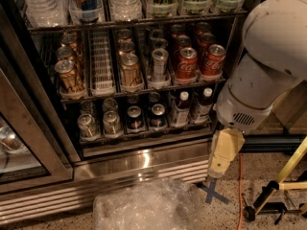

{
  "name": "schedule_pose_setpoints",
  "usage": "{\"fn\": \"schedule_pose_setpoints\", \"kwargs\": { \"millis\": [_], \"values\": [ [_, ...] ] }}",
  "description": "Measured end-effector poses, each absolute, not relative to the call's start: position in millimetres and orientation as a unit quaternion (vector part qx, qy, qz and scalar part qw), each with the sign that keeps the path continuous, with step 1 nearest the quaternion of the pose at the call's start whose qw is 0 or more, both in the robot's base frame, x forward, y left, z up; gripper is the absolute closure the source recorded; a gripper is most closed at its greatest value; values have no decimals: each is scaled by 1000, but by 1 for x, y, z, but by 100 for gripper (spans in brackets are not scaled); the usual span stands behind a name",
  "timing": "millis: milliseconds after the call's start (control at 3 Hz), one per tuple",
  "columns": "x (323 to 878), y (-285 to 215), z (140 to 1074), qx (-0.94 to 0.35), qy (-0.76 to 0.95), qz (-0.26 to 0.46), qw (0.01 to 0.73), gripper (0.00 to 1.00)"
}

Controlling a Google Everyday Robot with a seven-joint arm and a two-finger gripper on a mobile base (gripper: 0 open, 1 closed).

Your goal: Pick orange can from middle shelf of fridge

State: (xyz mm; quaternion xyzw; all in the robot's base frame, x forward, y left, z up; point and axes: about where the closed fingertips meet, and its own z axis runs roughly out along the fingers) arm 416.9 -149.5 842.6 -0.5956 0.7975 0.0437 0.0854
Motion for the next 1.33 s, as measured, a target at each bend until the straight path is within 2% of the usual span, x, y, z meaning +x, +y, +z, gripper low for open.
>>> {"fn": "schedule_pose_setpoints", "kwargs": {
  "millis": [333, 1333],
  "values": [
    [417, -148, 844, -597, 796, 44, 87, 0],
    [386, -61, 875, -652, 721, 176, 156, 0]
  ]
}}
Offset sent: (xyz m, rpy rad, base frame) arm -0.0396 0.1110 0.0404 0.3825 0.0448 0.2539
